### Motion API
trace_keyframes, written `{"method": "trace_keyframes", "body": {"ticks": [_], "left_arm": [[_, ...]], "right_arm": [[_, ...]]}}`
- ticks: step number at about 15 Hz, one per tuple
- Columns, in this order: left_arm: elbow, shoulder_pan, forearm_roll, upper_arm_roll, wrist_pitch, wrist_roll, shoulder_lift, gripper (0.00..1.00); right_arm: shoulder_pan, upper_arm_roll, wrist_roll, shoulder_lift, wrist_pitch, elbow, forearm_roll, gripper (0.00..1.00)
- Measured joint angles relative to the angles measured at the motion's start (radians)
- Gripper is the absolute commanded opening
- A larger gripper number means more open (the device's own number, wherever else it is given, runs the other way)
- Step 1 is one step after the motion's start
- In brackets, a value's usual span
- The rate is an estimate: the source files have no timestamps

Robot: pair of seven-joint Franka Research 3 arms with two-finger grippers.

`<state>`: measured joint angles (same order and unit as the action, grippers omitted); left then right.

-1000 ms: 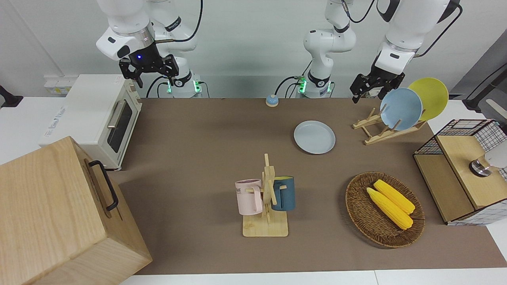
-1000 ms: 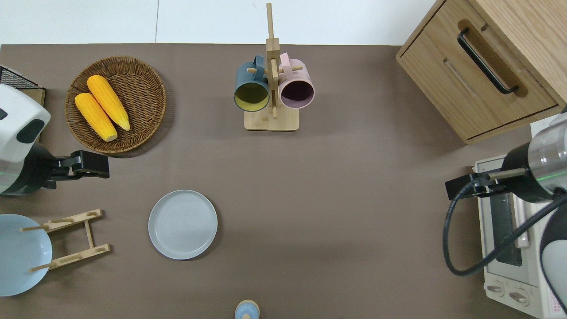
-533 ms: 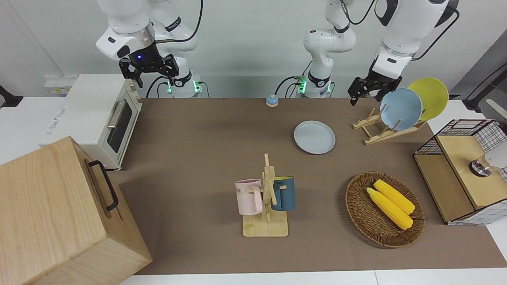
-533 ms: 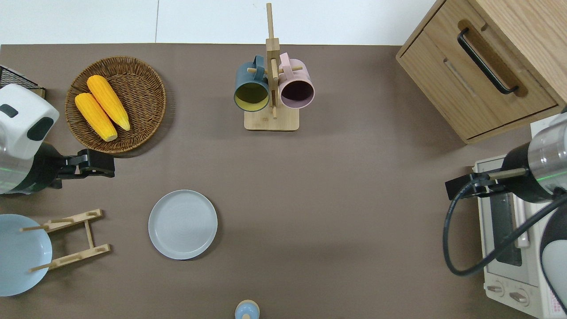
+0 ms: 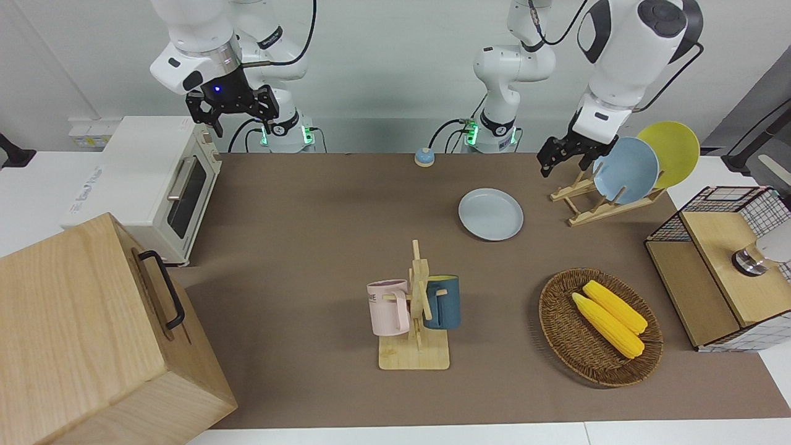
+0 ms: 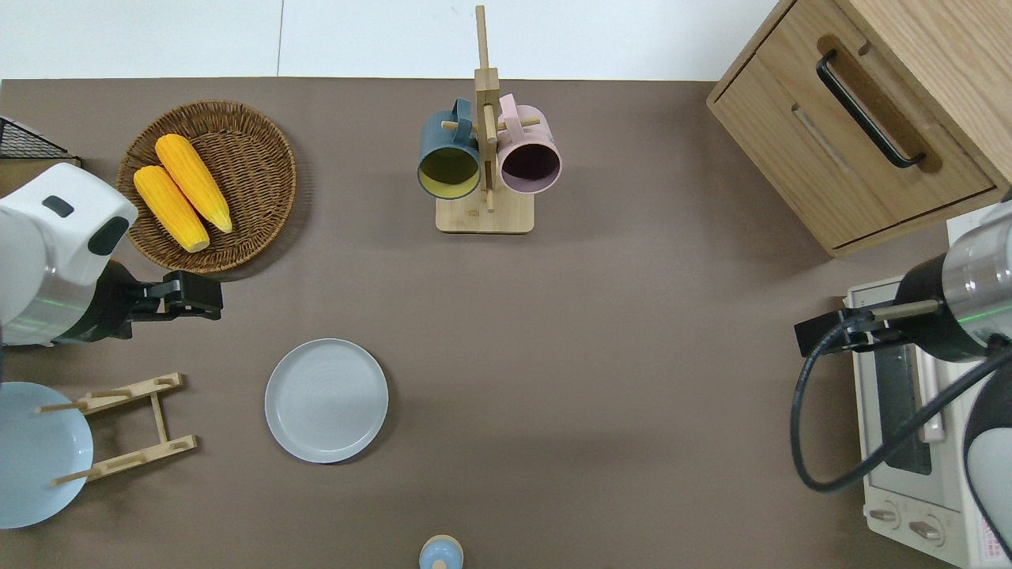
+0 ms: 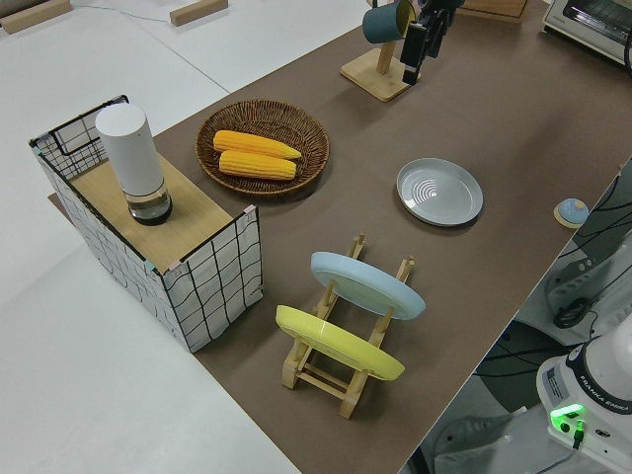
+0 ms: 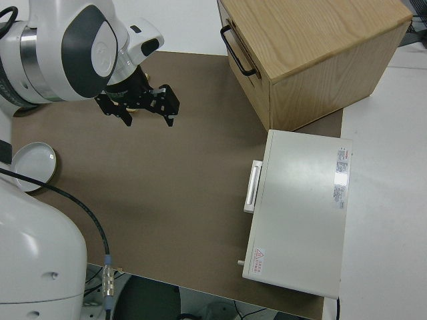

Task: Pick gray plate from table and place it on lower plate rack with left arm
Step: 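Move the left gripper from rest toward the gray plate, then lower the left gripper onto the gray plate's rim nearest the robot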

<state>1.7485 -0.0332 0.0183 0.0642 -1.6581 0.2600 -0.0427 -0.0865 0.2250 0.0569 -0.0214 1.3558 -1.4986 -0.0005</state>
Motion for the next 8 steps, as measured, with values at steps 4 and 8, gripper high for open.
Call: {"method": "trace_keyframes", "body": {"ticks": [4, 8], "left_arm": [[0.123, 0.000, -0.031, 0.000, -0.097, -0.001, -0.007, 0.99], [0.285, 0.000, -0.033, 0.000, -0.209, -0.001, -0.029, 0.99]], "right_arm": [[0.000, 0.000, 0.000, 0.000, 0.000, 0.000, 0.000, 0.990], [0.000, 0.000, 0.000, 0.000, 0.000, 0.000, 0.000, 0.990]]}}
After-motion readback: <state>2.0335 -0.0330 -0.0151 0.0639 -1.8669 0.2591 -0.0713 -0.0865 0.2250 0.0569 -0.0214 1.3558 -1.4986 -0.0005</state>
